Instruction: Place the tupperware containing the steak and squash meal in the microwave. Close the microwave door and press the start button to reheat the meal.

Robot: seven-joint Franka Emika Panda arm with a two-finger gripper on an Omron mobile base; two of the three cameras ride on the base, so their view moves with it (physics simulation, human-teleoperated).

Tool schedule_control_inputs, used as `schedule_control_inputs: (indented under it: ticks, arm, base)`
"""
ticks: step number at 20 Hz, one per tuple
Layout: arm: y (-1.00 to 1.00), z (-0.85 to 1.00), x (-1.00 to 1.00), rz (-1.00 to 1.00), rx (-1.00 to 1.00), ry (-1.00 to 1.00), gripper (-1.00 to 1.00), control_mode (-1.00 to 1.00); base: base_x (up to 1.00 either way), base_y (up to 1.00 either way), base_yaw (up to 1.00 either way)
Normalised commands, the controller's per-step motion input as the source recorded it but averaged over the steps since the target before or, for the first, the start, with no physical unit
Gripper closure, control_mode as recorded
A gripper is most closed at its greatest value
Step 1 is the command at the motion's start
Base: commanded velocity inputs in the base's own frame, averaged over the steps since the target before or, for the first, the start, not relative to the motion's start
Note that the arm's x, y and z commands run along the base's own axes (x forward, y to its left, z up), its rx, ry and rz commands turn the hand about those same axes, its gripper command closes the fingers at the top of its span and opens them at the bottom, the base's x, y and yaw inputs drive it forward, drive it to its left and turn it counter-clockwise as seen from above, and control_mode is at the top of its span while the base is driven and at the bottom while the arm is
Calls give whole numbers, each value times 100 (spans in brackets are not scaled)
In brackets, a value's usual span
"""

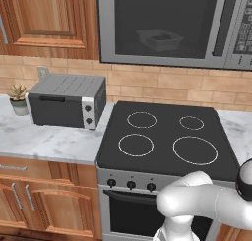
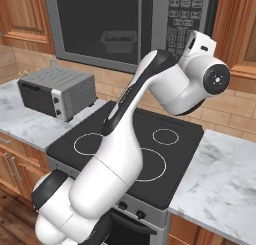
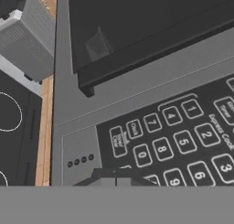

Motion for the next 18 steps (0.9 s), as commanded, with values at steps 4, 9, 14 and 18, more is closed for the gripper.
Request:
schedule_control_inputs:
  ticks: [4,9,14,18]
  arm:
    - [-7,-8,20,0,0,-1,100,-100]
    - [-3,-1,26,0,0,-1,100,-100]
    - [-9,0,27,0,0,0,100,-100]
    - [-23,-2,21,0,0,0,100,-100]
  base:
    - [0,0,0]
    - [0,0,0]
    - [0,0,0]
    - [0,0,0]
